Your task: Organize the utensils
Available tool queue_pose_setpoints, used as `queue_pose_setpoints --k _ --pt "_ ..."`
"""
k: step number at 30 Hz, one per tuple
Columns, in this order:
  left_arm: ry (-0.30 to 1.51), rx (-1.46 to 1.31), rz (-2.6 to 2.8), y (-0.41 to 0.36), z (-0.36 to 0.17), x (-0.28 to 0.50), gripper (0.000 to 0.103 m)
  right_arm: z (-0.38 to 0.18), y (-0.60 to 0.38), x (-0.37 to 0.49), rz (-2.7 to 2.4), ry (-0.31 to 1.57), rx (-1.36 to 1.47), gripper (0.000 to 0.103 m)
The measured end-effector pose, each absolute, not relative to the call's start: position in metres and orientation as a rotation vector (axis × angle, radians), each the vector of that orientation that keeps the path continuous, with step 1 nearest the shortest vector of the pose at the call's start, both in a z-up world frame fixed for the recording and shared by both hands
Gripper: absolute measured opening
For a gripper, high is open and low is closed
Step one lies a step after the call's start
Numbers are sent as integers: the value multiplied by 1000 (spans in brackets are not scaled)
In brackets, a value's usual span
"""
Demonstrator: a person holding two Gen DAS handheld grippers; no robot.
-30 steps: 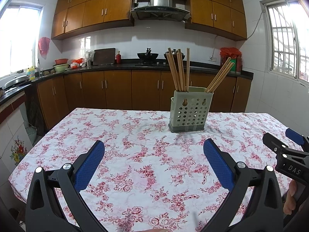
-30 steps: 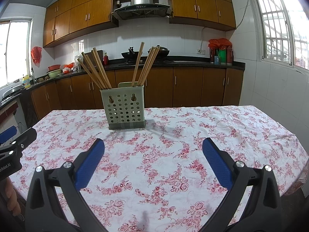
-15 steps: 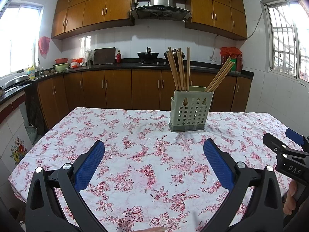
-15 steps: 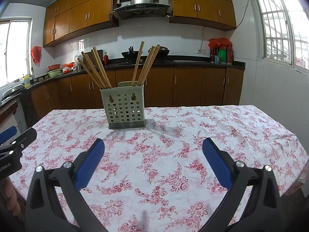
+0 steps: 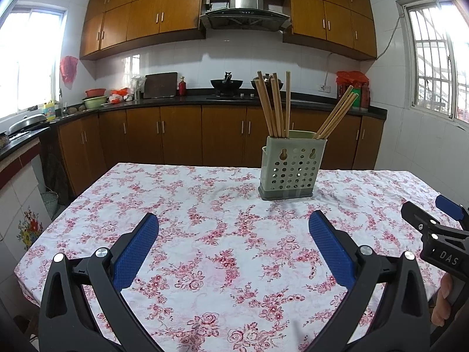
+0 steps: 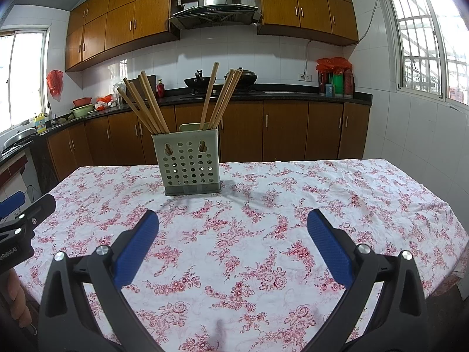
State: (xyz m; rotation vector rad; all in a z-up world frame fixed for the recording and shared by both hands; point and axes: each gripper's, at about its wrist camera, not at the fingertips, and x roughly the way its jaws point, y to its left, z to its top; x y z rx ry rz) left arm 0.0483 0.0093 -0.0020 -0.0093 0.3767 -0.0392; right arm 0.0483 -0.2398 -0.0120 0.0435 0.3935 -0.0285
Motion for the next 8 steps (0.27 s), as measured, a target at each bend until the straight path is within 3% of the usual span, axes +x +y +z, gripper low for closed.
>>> queue_pose_setpoints --k 8 --pt "387 -14 -38 9 -1 49 101 -12 -241 48 -28 395 44 99"
